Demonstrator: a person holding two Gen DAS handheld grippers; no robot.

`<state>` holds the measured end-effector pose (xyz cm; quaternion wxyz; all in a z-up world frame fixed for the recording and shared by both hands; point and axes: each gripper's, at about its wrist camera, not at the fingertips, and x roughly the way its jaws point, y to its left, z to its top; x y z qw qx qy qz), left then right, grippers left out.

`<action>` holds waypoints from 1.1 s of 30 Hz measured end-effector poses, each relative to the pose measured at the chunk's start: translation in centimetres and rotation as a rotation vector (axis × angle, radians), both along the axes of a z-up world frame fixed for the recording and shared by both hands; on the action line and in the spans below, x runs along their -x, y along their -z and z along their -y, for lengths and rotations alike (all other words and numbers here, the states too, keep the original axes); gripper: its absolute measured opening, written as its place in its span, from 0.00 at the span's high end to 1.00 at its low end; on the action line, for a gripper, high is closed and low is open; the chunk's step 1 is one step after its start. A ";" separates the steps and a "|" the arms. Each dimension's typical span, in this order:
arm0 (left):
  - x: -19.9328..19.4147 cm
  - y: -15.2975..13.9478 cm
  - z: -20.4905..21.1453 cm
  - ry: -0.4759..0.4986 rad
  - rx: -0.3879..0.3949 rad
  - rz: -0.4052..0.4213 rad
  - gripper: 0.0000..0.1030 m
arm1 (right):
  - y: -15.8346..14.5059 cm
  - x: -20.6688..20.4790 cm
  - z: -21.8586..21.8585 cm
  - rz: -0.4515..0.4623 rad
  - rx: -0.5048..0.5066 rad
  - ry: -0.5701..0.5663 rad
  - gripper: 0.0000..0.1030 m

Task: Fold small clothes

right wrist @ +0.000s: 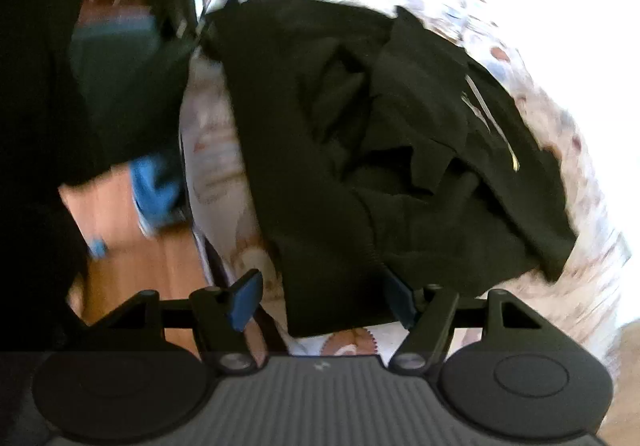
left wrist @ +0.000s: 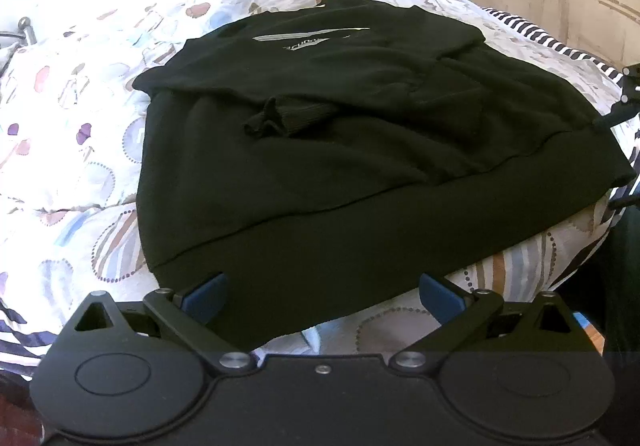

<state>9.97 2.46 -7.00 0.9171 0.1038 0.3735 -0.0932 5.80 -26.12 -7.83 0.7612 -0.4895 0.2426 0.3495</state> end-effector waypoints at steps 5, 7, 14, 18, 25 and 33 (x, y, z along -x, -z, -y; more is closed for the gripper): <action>0.3 -0.2 -0.4 -0.012 0.003 0.002 0.01 | 0.9 1.2 -0.5 0.069 0.061 -0.049 0.51; 0.3 -0.3 -0.5 -0.012 0.002 0.003 0.01 | 0.3 1.4 -0.2 0.054 0.056 -0.051 0.61; 0.3 -0.5 -0.9 -0.024 0.001 0.006 0.01 | -0.2 0.6 -0.1 0.035 0.078 -0.060 0.69; 0.4 -0.5 -1.1 -0.031 0.003 0.005 0.01 | -0.3 0.5 0.0 0.029 0.099 -0.074 0.68; 0.5 -0.5 -1.4 -0.041 0.009 0.005 0.01 | -0.2 1.3 -0.3 0.079 0.192 -0.115 0.88; 0.8 -0.6 -1.2 -0.013 0.024 0.023 0.01 | -4.4 -1.2 -0.4 0.163 0.006 0.054 0.96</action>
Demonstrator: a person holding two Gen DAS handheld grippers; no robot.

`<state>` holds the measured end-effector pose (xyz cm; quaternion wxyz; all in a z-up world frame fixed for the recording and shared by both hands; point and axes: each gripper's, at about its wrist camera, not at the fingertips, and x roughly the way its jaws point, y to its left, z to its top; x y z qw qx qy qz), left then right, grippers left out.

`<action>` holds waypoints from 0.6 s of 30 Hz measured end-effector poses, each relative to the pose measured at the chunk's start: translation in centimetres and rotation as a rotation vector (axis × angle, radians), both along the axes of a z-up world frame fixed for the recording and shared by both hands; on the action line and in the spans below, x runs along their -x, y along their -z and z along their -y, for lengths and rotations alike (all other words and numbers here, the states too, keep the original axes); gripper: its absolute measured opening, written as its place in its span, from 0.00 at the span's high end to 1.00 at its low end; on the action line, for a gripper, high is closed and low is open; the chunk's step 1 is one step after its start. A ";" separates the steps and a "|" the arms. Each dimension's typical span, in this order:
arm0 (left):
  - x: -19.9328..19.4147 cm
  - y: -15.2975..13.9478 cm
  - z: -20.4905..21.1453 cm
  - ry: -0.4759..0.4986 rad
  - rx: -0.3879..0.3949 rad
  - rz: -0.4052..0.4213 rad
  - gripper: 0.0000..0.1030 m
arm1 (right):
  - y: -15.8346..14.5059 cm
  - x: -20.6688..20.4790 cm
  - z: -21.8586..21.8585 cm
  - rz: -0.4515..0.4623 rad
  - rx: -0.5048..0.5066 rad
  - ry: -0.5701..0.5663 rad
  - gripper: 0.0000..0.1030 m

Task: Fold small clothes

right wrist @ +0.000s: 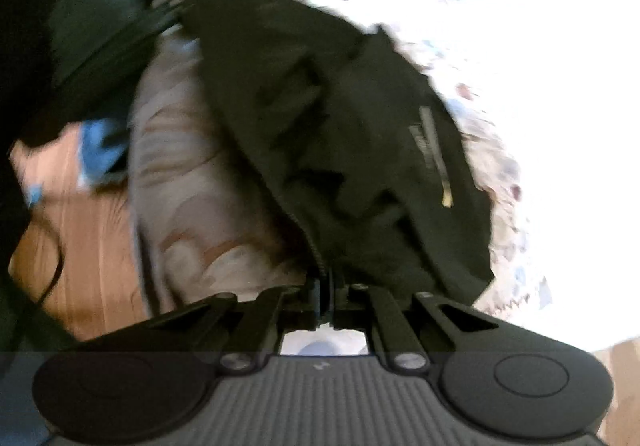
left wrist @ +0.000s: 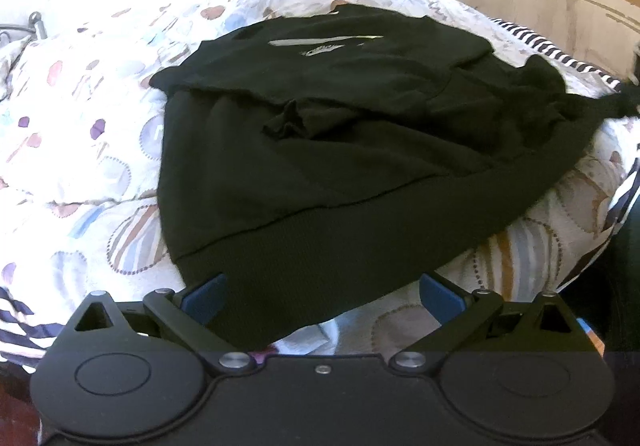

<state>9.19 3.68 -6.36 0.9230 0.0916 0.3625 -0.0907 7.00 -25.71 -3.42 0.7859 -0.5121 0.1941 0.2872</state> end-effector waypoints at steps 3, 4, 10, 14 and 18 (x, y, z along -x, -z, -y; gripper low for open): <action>0.4 -0.1 0.7 0.031 -0.008 0.017 0.01 | -1.7 -1.8 -0.2 -0.009 -0.116 0.049 0.96; 0.4 0.0 1.0 0.039 -0.014 0.019 0.01 | -2.3 -2.5 -0.2 -0.019 -0.160 0.062 0.96; -1.0 1.3 2.8 0.016 -0.093 0.013 0.01 | -5.4 -5.5 -0.2 -0.027 -0.382 0.131 0.96; -2.1 1.6 3.3 -0.013 -0.137 0.033 0.02 | -7.0 -7.9 0.2 -0.020 -0.529 0.209 0.97; -2.7 1.7 3.3 -0.031 -0.192 0.055 0.03 | -8.0 -10.9 0.9 -0.029 -0.649 0.278 0.97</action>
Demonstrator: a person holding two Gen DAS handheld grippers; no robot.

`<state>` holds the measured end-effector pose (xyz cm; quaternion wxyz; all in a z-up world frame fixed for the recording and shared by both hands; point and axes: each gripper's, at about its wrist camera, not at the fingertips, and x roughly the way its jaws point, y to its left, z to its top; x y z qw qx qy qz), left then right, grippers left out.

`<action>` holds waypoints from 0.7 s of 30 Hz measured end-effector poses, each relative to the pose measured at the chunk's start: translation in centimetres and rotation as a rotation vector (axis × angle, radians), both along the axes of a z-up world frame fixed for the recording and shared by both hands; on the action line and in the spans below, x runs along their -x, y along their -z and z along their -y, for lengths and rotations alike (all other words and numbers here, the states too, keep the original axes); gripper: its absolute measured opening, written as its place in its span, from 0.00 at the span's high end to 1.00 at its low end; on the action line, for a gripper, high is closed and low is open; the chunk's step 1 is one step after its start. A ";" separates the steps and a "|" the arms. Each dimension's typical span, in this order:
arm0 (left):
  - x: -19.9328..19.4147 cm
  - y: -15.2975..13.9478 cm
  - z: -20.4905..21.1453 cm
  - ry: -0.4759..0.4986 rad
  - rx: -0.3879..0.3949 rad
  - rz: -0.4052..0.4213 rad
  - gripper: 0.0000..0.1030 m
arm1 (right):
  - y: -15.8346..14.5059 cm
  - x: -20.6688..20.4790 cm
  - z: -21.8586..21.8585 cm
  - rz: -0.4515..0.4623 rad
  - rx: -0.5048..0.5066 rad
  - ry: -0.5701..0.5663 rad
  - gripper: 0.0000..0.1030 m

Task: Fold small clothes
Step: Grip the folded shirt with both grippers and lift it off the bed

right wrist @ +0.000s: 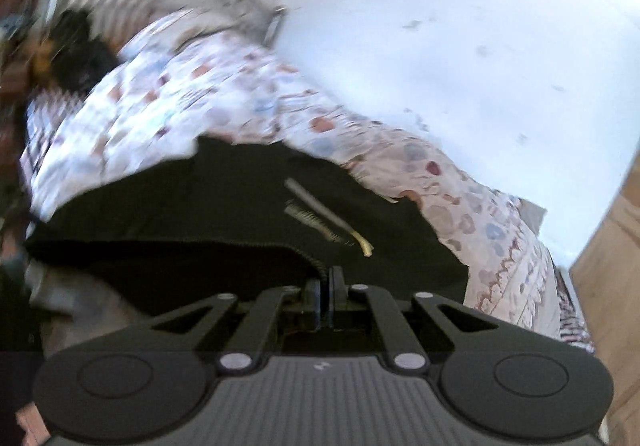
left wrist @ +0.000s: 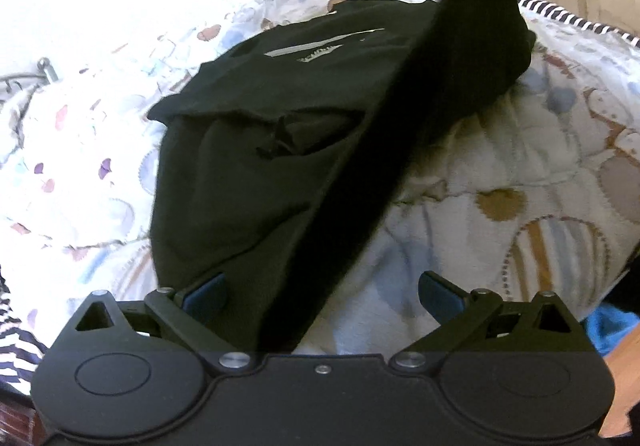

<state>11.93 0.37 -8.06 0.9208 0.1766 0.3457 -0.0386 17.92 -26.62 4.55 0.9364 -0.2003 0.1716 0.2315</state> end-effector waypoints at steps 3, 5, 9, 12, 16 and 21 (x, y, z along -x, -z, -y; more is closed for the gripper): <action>-0.3 0.0 -0.5 -0.038 -0.029 0.009 0.08 | -0.5 -1.7 0.9 -0.019 -0.058 0.027 0.96; -0.6 0.1 -1.3 -0.072 -0.036 0.012 0.13 | -0.5 -2.1 1.4 -0.020 -0.067 0.035 0.96; -0.3 -0.4 -2.7 -0.115 -0.020 0.036 0.33 | -0.1 -1.7 1.9 -0.019 -0.059 0.038 0.96; 0.3 -1.0 -3.7 -0.116 0.003 0.072 0.54 | 0.4 -0.5 2.0 -0.020 -0.049 0.037 0.96; 1.5 -1.9 -4.1 -0.101 0.008 0.145 0.83 | 1.2 1.7 2.3 -0.029 -0.046 0.034 0.96; 2.6 -3.8 -4.6 -0.097 0.035 0.237 0.96 | 2.3 6.2 2.8 -0.013 -0.058 0.062 0.96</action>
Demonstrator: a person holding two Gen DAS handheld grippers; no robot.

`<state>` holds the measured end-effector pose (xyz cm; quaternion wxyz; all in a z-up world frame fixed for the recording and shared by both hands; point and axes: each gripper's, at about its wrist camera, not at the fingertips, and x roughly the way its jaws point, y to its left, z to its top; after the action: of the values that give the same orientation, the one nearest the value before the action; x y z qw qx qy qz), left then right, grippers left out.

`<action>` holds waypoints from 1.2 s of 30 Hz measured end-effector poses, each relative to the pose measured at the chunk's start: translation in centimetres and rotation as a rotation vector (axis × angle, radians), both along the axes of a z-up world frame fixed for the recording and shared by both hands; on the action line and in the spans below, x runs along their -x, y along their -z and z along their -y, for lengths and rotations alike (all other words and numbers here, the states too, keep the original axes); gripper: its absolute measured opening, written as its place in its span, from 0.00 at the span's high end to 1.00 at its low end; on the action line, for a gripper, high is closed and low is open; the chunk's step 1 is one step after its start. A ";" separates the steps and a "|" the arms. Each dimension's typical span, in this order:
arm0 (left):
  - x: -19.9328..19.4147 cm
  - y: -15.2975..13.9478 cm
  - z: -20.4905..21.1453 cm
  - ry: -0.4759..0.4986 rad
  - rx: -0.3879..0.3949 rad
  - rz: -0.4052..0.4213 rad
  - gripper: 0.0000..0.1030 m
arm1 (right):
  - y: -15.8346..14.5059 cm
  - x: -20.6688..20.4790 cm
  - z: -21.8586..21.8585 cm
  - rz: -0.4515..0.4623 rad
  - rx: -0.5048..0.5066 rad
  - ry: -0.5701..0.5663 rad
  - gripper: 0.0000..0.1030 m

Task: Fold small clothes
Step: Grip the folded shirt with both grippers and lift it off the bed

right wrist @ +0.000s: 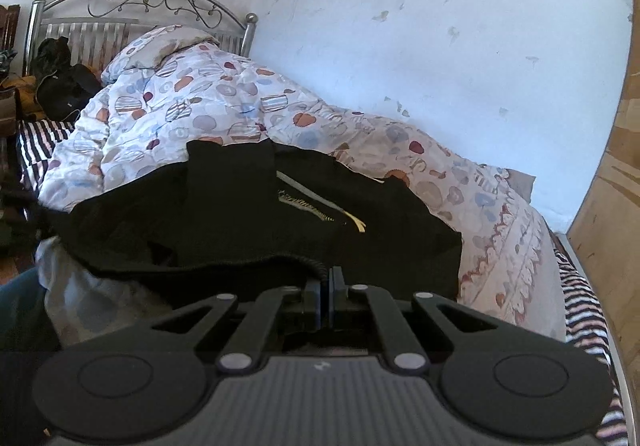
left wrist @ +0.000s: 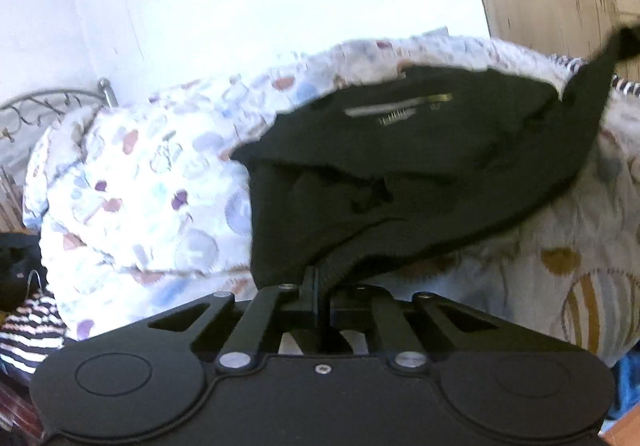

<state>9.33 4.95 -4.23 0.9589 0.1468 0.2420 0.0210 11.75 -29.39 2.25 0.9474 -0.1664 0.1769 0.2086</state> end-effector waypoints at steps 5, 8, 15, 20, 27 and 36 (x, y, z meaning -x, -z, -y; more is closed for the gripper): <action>1.5 -2.7 -0.4 -0.003 0.032 0.104 0.97 | 1.4 5.1 0.1 0.083 -0.011 0.052 0.97; 2.6 -4.3 0.1 0.003 0.028 0.161 0.97 | 1.5 7.4 0.5 0.125 -0.060 0.096 0.97; 7.5 -6.6 1.7 0.043 0.028 0.208 0.97 | 0.3 12.1 2.5 0.166 -0.130 0.151 0.97; 11.8 -9.2 2.1 0.052 0.065 0.209 0.97 | -2.5 16.0 3.0 0.173 -0.149 0.145 0.97; 10.0 -12.2 1.8 0.080 0.097 0.222 0.97 | -4.7 13.8 3.4 0.222 -0.163 0.131 0.97; -1.9 -15.8 1.4 0.107 0.072 0.255 0.97 | -6.9 1.1 2.7 0.293 -0.123 0.121 0.97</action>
<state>11.19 3.55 11.54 0.9863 0.1209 0.1107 -0.0202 10.64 -32.08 9.13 0.9822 -0.1258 0.0336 0.1352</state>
